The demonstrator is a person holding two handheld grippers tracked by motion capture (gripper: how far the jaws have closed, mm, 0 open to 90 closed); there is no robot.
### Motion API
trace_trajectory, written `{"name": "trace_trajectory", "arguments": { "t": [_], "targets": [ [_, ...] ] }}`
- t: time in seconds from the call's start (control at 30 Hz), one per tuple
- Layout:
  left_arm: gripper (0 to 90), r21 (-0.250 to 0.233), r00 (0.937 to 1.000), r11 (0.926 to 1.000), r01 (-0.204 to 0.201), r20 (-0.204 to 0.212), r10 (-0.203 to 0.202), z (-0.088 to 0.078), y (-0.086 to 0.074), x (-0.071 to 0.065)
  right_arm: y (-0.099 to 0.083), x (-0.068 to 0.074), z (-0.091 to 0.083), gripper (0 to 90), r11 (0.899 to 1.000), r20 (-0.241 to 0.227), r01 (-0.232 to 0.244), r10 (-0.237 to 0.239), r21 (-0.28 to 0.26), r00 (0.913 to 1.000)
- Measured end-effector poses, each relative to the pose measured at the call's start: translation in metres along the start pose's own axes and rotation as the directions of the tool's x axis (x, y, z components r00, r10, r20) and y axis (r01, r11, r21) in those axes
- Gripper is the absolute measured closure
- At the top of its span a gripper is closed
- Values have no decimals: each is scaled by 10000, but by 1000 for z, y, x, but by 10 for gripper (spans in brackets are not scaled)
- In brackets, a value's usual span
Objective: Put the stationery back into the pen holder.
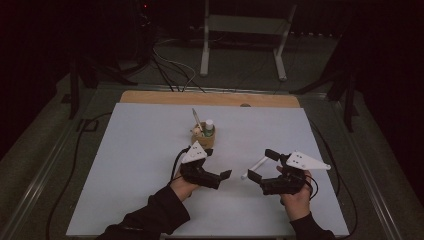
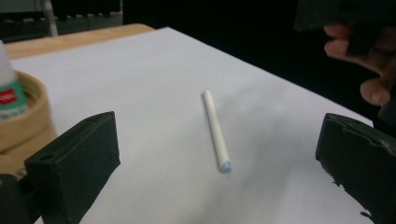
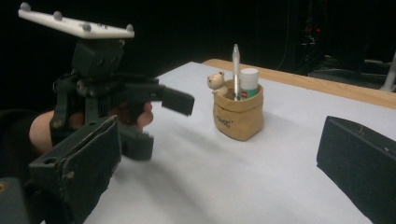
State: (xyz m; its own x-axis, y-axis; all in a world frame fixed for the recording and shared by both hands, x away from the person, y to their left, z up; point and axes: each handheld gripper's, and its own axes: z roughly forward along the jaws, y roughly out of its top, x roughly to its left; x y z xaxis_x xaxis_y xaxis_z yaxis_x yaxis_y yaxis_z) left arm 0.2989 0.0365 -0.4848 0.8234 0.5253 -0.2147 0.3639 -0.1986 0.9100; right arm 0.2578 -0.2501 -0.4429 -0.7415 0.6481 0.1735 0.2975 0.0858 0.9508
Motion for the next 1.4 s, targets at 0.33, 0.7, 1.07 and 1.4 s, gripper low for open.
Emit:
{"name": "trace_trajectory", "arguments": {
  "t": [0.33, 0.7, 1.07, 1.4],
  "targets": [
    [3, 629, 9998, 9980, -93, -169, 104, 16, -6, -11, 1, -1, -1, 3, 10000, 50, -35, 35, -36, 10000],
    [4, 1094, 9994, 9935, -302, -159, 321, 38, -3, -21, 1, -3, -3, 3, 9999, 55, -113, 114, -117, 9999],
    [4, 1819, 9992, 9826, -380, -45, 395, 60, -2, -17, 3, -5, -6, 3, 9994, 99, -212, 215, -276, 9997],
    [30, 2487, 9987, 9677, -417, -167, 473, 74, -4, -16, 5, -7, -8, 3, 9989, 111, -271, 275, -382, 9996]
  ]
}}
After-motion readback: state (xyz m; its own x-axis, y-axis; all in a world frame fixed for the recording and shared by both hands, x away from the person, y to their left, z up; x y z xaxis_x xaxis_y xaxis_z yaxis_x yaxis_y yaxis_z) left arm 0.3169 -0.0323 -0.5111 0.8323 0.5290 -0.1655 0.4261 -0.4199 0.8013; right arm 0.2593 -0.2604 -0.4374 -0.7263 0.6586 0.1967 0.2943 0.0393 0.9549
